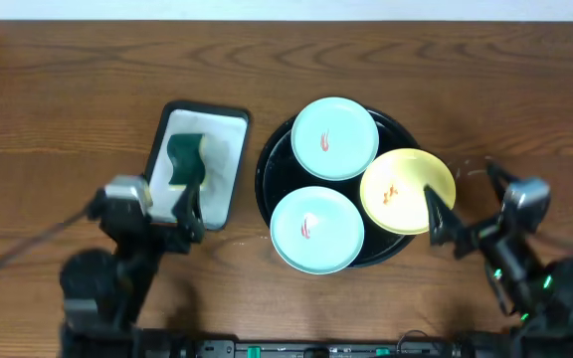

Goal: Clean dirty plates on tray and stack at the side

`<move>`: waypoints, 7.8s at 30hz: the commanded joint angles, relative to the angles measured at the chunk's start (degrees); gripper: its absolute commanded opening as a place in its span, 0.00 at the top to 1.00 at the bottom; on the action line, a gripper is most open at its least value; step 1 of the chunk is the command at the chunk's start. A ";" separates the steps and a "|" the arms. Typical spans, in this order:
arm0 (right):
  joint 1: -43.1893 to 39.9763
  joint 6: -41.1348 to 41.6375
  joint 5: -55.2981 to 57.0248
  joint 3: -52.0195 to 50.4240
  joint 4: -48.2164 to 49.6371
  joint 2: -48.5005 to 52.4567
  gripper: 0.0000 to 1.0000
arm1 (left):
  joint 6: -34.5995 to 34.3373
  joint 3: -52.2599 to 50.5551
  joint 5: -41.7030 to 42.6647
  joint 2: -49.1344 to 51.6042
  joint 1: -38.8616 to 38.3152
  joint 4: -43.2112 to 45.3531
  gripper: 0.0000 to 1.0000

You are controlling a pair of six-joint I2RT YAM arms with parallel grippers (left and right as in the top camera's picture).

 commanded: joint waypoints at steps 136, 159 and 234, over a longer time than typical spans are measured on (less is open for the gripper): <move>14.10 3.63 2.69 35.43 -34.86 49.27 0.09 | 6.21 21.75 -11.26 81.74 0.57 -3.56 0.93; 14.05 3.61 2.71 35.43 -34.88 49.27 0.08 | 5.92 23.39 -19.06 74.86 0.70 -6.69 0.35; 13.18 2.56 13.40 37.20 -12.15 82.51 0.52 | -12.39 36.70 2.64 77.83 -23.89 6.29 0.93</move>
